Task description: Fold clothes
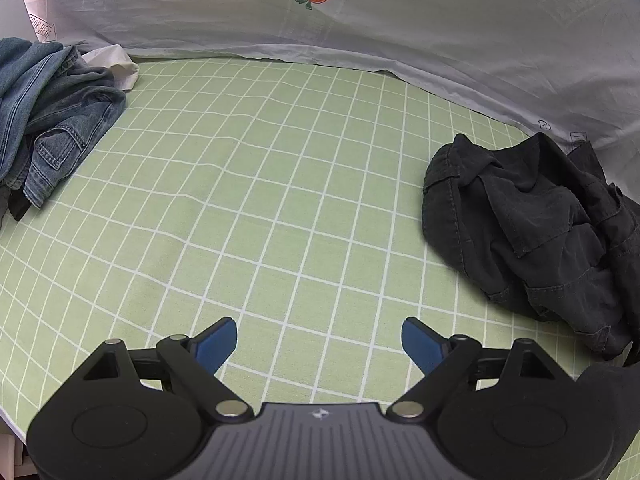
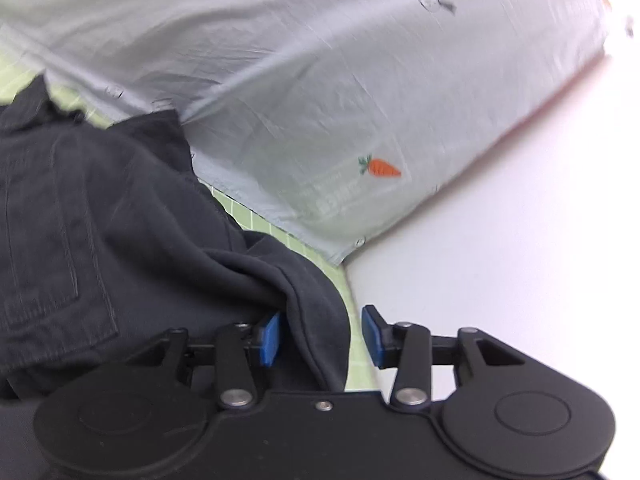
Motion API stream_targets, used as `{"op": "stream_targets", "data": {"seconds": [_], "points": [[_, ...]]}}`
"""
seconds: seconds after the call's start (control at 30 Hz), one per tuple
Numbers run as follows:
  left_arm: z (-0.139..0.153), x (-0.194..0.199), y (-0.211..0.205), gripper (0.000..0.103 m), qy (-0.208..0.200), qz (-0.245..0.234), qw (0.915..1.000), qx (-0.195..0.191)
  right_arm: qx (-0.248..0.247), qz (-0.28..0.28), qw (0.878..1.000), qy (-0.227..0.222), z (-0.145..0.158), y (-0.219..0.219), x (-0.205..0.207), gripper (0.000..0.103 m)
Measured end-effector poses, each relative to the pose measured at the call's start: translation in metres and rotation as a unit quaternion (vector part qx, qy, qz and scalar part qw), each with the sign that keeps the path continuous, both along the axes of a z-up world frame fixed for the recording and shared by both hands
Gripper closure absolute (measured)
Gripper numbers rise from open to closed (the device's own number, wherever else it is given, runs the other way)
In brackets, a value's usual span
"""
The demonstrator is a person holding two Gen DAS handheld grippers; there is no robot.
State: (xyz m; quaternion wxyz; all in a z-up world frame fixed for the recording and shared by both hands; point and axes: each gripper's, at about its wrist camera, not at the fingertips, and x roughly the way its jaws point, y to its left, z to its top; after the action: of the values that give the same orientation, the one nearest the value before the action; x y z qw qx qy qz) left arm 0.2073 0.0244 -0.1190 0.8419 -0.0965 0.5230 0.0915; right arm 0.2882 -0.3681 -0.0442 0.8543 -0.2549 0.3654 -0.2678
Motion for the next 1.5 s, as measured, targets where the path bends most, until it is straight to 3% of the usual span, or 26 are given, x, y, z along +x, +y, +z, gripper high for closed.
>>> {"op": "stream_targets", "data": {"seconds": [0.03,0.13,0.27,0.3,0.4,0.53,0.6,0.7,0.87,0.97,1.07,1.13,1.17,1.27,1.33,1.43,1.5], "points": [[-0.001,0.005,-0.001,0.017,0.002,-0.002,1.0,-0.001,0.03,-0.016,0.999,-0.014,0.006,-0.003,0.003,0.058],[-0.003,0.017,-0.005,0.021,0.007,-0.005,0.9999,-0.009,0.048,-0.031,0.998,-0.041,0.014,0.004,0.008,0.048],[-0.009,0.046,-0.014,0.028,0.017,-0.018,0.9993,-0.028,0.045,-0.029,0.996,-0.074,0.015,0.027,0.011,0.016],[-0.01,0.053,-0.017,0.029,0.017,-0.023,0.9991,-0.031,0.044,-0.03,0.995,-0.079,0.015,0.032,0.013,0.014],[-0.014,0.077,-0.029,0.029,0.015,-0.047,0.9984,-0.029,0.042,-0.034,0.996,-0.077,0.01,0.037,0.022,0.014],[-0.021,0.113,-0.047,0.029,0.015,-0.079,0.9964,-0.027,0.101,-0.001,0.991,-0.092,0.017,0.042,0.022,0.014],[-0.028,0.132,-0.054,0.029,0.02,-0.086,0.9958,-0.025,0.121,0.021,0.989,-0.082,0.016,0.055,0.022,0.014],[-0.039,0.156,-0.062,0.029,0.026,-0.093,0.9951,-0.021,0.141,0.01,0.988,-0.054,0.0,0.074,0.026,0.014],[-0.056,0.185,-0.071,0.029,0.033,-0.107,0.9936,-0.015,0.213,0.008,0.977,-0.025,-0.026,0.093,0.019,0.014],[-0.065,0.198,-0.075,0.031,0.035,-0.12,0.992,-0.016,0.2,0.024,0.979,-0.017,-0.032,0.102,0.019,0.011],[-0.074,0.21,-0.076,0.041,0.041,-0.125,0.991,-0.025,0.213,0.033,0.976,-0.007,-0.035,0.105,0.018,0.009],[-0.077,0.212,-0.072,0.042,0.032,-0.115,0.9922,-0.038,0.193,0.036,0.981,0.009,-0.042,0.108,0.019,0.008],[-0.079,0.213,-0.071,0.048,0.031,-0.111,0.9923,-0.044,0.17,0.036,0.985,0.02,-0.048,0.111,0.021,0.009],[-0.082,0.212,-0.067,0.07,0.023,-0.104,0.9913,-0.077,0.13,0.032,0.99,0.036,-0.062,0.11,0.026,0.027],[-0.082,0.209,-0.065,0.087,0.014,-0.093,0.9916,-0.089,0.16,0.028,0.986,0.026,-0.061,0.1,0.031,0.036],[-0.079,0.208,-0.061,0.089,-0.004,-0.071,0.9938,-0.085,0.184,0.023,0.983,0.008,-0.05,0.09,0.041,0.057],[-0.072,0.212,-0.052,0.09,-0.02,-0.055,0.9948,-0.084,0.193,0.024,0.981,-0.009,-0.041,0.085,0.049,0.08]]}}
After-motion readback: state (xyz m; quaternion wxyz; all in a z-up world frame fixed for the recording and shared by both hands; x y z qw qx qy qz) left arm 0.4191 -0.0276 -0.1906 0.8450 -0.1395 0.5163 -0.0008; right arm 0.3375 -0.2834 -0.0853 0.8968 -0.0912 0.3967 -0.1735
